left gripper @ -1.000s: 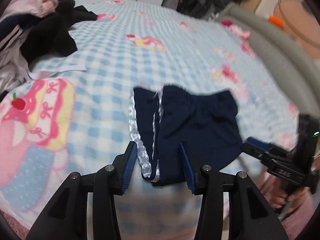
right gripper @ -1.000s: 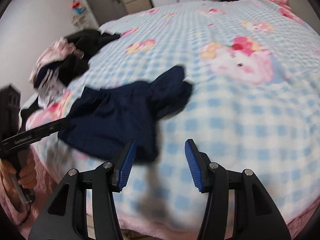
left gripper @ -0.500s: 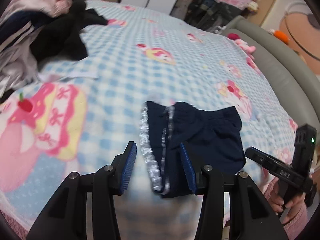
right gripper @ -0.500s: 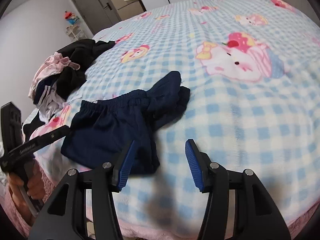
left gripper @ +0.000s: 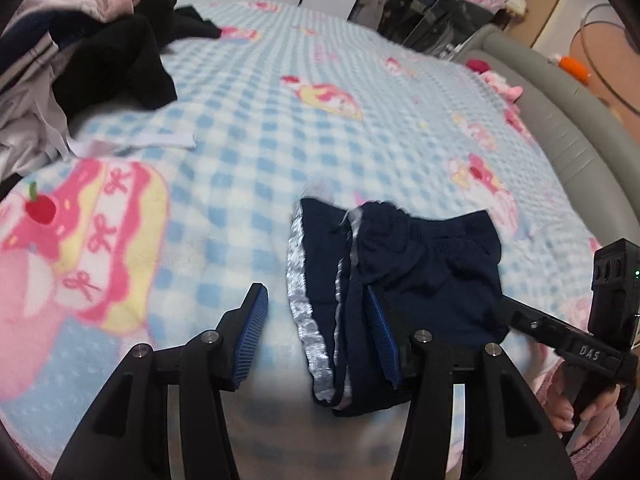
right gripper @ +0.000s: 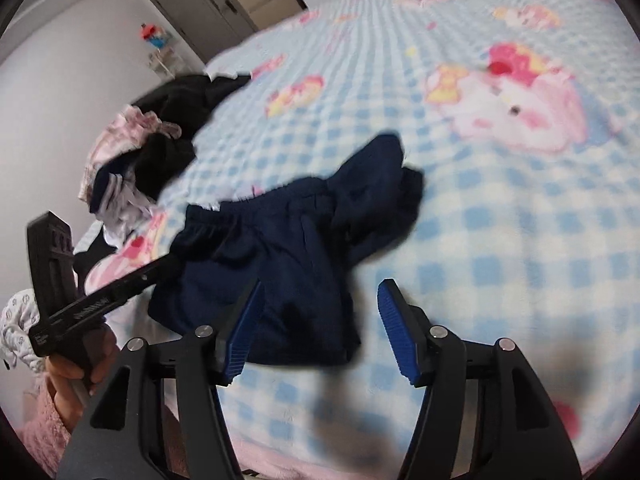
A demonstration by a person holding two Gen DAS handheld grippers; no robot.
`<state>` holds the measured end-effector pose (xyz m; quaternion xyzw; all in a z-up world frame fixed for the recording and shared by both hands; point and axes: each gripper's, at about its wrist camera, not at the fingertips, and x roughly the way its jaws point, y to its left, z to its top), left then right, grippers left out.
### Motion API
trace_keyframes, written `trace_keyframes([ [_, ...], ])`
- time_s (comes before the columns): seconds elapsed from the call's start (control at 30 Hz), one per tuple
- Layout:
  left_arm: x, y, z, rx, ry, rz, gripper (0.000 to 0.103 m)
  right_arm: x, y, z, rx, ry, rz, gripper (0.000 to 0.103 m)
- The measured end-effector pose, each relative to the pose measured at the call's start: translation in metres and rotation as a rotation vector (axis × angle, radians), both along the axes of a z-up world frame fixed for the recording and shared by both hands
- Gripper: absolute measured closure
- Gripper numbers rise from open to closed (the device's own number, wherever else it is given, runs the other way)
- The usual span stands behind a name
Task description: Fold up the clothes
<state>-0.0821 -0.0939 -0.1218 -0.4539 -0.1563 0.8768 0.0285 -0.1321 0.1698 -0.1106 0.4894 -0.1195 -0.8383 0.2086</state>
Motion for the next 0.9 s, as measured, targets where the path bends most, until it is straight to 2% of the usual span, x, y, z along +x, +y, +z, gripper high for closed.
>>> trace_keyframes([
  [0.03, -0.002, 0.002, -0.003, -0.034, -0.017, 0.006, 0.049, 0.000, -0.004, -0.003, 0.003, -0.007, 0.008, 0.047],
  [0.07, -0.003, 0.002, -0.005, -0.052, -0.031, 0.015, 0.049, 0.003, -0.010, -0.003, -0.014, -0.008, 0.035, 0.056],
  [0.13, -0.005, -0.002, -0.007, -0.037, -0.043, 0.033, 0.049, 0.011, -0.022, 0.001, -0.038, 0.012, 0.107, 0.059],
  [0.2, -0.006, -0.005, -0.007, -0.028, -0.044, 0.039, 0.049, 0.020, -0.031, 0.010, -0.017, 0.059, 0.146, 0.066],
  [0.23, -0.007, -0.005, -0.008, -0.030, -0.045, 0.038, 0.049, 0.023, -0.033, 0.013, -0.008, 0.079, 0.148, 0.074],
  [0.27, -0.008, -0.005, -0.009, -0.033, -0.046, 0.037, 0.048, 0.024, -0.032, 0.016, -0.008, 0.090, 0.135, 0.078],
  [0.33, -0.007, -0.004, -0.010, -0.039, -0.045, 0.033, 0.048, 0.023, -0.023, 0.016, -0.011, 0.077, 0.082, 0.080],
  [0.5, -0.007, -0.005, -0.010, -0.019, -0.043, 0.024, 0.044, 0.010, 0.009, -0.005, 0.110, -0.056, -0.083, 0.080],
  [0.6, -0.008, -0.004, -0.010, -0.026, -0.045, 0.022, 0.044, 0.008, 0.019, 0.002, 0.028, -0.066, -0.107, 0.075],
  [0.7, -0.008, -0.004, -0.010, -0.025, -0.046, 0.022, 0.044, 0.003, 0.020, 0.020, -0.036, 0.001, -0.119, 0.069],
  [0.73, -0.007, -0.003, -0.010, -0.024, -0.046, 0.022, 0.044, -0.002, 0.022, 0.024, -0.056, 0.016, -0.132, 0.063],
  [0.77, -0.007, -0.003, -0.010, -0.022, -0.046, 0.022, 0.044, -0.009, 0.023, 0.023, -0.067, 0.012, -0.149, 0.062],
  [0.83, -0.006, -0.004, -0.010, -0.019, -0.047, 0.022, 0.044, -0.023, 0.021, 0.017, -0.066, -0.015, -0.163, 0.062],
  [0.9, -0.006, -0.004, -0.010, -0.019, -0.047, 0.022, 0.044, -0.033, 0.007, 0.003, -0.012, -0.067, -0.096, 0.062],
])
